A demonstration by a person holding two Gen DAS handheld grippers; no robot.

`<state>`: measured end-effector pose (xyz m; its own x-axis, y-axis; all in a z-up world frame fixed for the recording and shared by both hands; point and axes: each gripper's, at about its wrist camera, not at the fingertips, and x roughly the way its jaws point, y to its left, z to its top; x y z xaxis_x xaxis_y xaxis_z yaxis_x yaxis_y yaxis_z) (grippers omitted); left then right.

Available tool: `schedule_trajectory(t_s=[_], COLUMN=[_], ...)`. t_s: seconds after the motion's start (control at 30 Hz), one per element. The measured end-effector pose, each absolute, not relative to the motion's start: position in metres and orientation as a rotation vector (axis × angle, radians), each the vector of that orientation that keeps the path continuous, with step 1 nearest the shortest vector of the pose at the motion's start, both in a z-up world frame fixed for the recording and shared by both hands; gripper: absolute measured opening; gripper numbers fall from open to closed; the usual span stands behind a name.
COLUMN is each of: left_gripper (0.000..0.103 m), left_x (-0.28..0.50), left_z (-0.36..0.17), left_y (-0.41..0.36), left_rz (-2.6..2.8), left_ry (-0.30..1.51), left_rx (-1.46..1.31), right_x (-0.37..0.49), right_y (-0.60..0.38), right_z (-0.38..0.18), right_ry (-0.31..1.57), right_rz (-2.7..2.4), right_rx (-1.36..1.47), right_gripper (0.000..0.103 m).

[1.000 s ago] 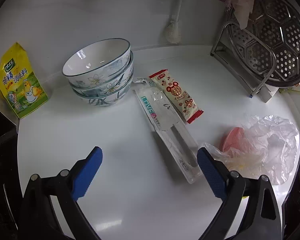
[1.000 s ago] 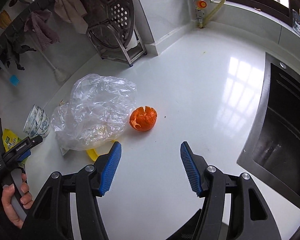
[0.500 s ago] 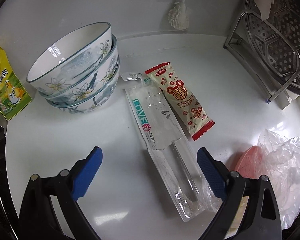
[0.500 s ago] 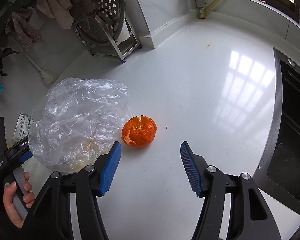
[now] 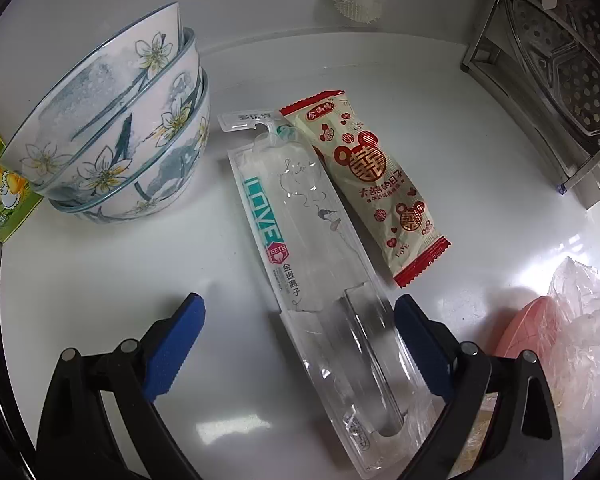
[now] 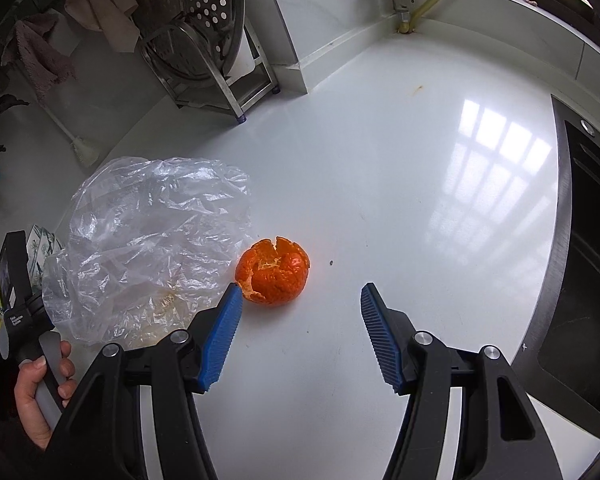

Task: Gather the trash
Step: 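Move the left tool toward the toothbrush package while the right tool approaches the orange peel, then grasp the clear toothbrush package with the left tool while the right tool grasps the orange peel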

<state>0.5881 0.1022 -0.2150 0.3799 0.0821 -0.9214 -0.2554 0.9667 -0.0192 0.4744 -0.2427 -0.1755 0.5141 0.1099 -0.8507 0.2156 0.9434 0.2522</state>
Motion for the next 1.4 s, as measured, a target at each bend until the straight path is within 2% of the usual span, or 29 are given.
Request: schedule_trajectory(t_s=[0.4, 0.83, 0.87, 1.03, 1.07, 1.2, 1.4], left_gripper=[0.097, 0.095, 0.093, 0.066, 0.063, 0.055, 0.052], left_x=[0.595, 0.597, 0.596, 0.592, 0.591, 0.582, 0.563], left_z=[-0.222, -0.222, -0.221, -0.216, -0.215, -0.212, -0.209], left_y=[0.099, 0.086, 0.086, 0.079, 0.077, 0.081, 0.090], left_rz=[0.196, 0.175, 0.171, 0.151, 0.148, 0.144, 0.103], left_ry=[1.165, 1.158, 1.152, 1.125, 1.121, 1.119, 1.132], left_rx=[-0.146, -0.132, -0.127, -0.112, -0.111, -0.125, -0.154], right_x=[0.487, 0.509, 0.509, 0.510, 0.510, 0.509, 0.501], right_y=[-0.248, -0.236, -0.235, -0.226, -0.224, -0.223, -0.225], right_z=[-0.191, -0.208, -0.209, -0.214, -0.214, -0.213, -0.209], right_ry=[1.068, 1.120, 1.124, 1.131, 1.132, 1.126, 1.120], right_rz=[-0.079, -0.083, -0.079, -0.057, -0.050, -0.048, -0.043], right_rx=[0.380, 0.354, 0.347, 0.316, 0.309, 0.302, 0.311], right_gripper=[0.059, 0.058, 0.051, 0.034, 0.028, 0.025, 0.022])
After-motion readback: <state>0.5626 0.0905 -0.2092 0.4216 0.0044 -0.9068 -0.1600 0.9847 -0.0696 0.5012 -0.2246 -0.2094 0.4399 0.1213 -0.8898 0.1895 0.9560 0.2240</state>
